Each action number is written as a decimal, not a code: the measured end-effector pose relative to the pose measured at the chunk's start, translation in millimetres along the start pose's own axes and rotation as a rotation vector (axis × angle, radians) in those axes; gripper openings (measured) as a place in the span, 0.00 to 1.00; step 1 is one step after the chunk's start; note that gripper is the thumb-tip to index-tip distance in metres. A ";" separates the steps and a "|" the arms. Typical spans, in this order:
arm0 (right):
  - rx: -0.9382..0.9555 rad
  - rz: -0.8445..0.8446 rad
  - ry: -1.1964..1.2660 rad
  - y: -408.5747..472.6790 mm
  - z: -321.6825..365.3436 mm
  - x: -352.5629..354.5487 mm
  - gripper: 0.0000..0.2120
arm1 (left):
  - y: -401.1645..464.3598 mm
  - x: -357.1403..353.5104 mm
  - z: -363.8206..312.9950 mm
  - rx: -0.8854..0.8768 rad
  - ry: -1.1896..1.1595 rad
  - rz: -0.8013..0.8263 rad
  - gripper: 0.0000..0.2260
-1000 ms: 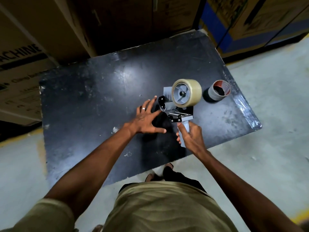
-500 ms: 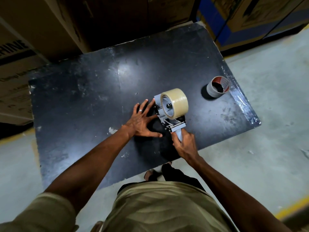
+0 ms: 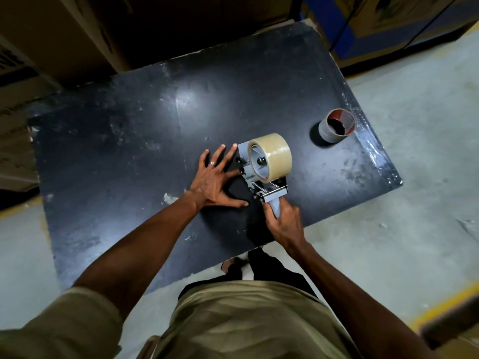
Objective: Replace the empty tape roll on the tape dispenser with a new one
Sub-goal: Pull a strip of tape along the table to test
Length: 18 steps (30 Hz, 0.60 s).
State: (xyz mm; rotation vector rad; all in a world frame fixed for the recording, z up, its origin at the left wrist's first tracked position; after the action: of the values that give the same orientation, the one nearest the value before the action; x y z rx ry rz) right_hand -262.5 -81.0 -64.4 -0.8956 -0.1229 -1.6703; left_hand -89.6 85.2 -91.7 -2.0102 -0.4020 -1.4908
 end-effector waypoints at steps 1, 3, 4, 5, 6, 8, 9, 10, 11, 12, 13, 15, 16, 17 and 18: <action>0.007 0.003 -0.005 0.2 -0.5 -0.2 0.18 | 0.2 -0.3 0.6 0.000 0.002 -0.002 0.44; 0.022 0.004 -0.028 0.8 -1.3 -0.8 0.17 | 0.5 -0.4 1.5 0.000 0.004 -0.004 0.44; 0.033 0.000 -0.037 0.7 -2.4 -1.2 0.16 | 0.3 -0.1 1.8 0.001 0.009 -0.003 0.44; 0.041 -0.001 -0.045 0.6 -2.5 -1.1 0.16 | 0.5 -0.1 2.2 0.003 0.018 -0.001 0.44; 0.042 -0.002 -0.053 0.4 -2.8 -1.3 0.15 | 0.8 0.0 2.3 0.007 0.030 0.005 0.44; 0.043 -0.005 -0.082 0.0 -4.1 -2.5 0.15 | 1.2 0.8 2.3 0.020 0.051 0.023 0.45; 0.048 -0.005 -0.102 -0.5 -4.1 -3.1 0.14 | 1.1 1.6 2.1 0.026 0.057 0.030 0.45; 0.050 -0.003 -0.120 -1.0 -4.2 -3.5 0.15 | 1.2 1.6 1.7 0.029 0.061 0.038 0.45; 0.049 -0.001 -0.136 -1.0 -5.8 -4.0 0.15 | 1.3 1.4 1.7 0.030 0.063 0.044 0.45; 0.048 0.001 -0.147 -0.8 -7.6 -4.3 0.14 | 1.5 1.0 1.4 0.031 0.063 0.046 0.45; 0.048 0.003 -0.153 -0.4 -8.6 -4.0 0.14 | 1.7 1.0 1.4 0.033 0.063 0.046 0.45; 0.050 0.016 -0.164 -0.3 -10.4 -3.0 0.14 | 2.0 1.1 0.8 0.046 0.070 0.048 0.46; 0.050 0.023 -0.178 -0.3 -11.6 -3.3 0.15 | 2.3 1.0 0.5 0.053 0.077 0.051 0.46; 0.052 0.025 -0.198 -0.9 -11.7 -3.2 0.15 | 2.6 1.1 0.2 0.058 0.085 0.052 0.47; 0.048 0.026 -0.214 -1.4 -11.8 -3.3 0.15 | 2.7 1.2 0.0 0.061 0.092 0.054 0.47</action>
State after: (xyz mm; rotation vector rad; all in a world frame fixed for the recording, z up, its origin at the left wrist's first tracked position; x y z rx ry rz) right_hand -269.4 -84.1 -74.1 -1.0334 -0.2943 -1.5377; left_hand -87.7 83.0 -91.3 -1.8832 -0.3487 -1.5133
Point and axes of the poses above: each hand's wrist, its own y-axis towards the middle knuckle, its own x-axis out of the back of the hand, z = x × y, the point moved 1 cm from there along y, towards the middle knuckle, and after that the axes turned 10 degrees about z, right-handed, at the moved point
